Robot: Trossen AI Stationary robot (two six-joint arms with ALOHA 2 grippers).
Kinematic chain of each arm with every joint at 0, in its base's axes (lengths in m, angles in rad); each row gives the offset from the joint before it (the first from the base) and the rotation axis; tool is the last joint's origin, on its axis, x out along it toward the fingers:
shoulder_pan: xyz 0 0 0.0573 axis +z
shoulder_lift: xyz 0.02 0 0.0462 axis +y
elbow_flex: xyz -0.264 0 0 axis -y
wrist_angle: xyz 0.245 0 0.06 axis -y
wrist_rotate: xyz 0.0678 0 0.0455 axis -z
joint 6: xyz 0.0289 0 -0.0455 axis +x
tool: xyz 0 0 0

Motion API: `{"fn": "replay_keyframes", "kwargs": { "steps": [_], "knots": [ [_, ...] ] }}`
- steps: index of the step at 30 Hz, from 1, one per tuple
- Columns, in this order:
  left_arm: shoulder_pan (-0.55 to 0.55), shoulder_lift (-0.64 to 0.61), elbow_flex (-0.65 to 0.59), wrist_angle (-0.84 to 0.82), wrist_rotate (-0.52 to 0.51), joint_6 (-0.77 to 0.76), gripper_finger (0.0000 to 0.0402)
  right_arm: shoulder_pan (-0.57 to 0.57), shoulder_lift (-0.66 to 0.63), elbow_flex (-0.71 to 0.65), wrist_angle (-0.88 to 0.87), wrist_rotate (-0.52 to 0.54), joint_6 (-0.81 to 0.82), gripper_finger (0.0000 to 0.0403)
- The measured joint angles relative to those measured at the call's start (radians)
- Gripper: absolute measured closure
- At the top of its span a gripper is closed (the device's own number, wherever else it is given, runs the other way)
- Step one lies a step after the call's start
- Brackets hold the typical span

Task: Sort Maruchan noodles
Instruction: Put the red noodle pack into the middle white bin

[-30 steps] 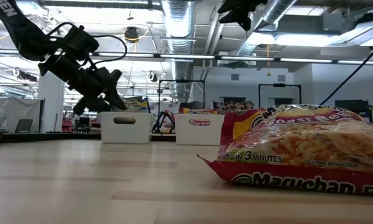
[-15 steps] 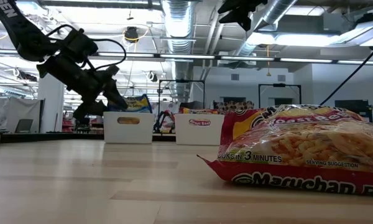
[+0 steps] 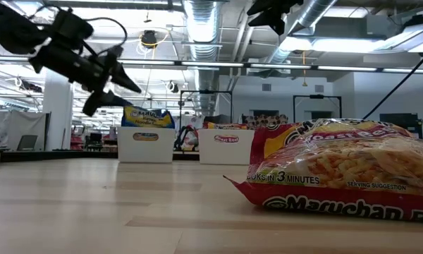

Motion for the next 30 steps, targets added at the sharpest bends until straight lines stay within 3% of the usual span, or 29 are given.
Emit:
{"fn": "replay_keyframes", "kwargs": {
  "steps": [7,13,18,24,30],
  "knots": [
    [0.0,-0.153,0.0,-0.029,0.013,-0.062,0.0187,0.0,0.0,0.0,0.0,0.0,0.0,0.022],
    [0.0,-0.204,0.042,-0.021,0.009,-0.123,0.0187,0.0,0.0,0.0,0.023,0.0,0.0,0.022],
    [0.0,-0.177,0.183,-0.075,0.01,0.013,0.0187,0.0,0.0,0.0,0.077,0.0,0.003,0.022],
    [0.0,-0.099,0.392,-0.409,-0.028,0.219,0.0187,0.0,0.0,0.0,0.097,0.0,0.035,0.022],
    [-0.021,-0.062,0.592,-0.585,0.0,0.321,0.0187,0.0,0.0,0.0,0.01,-0.006,0.079,0.022]
  ]
}}
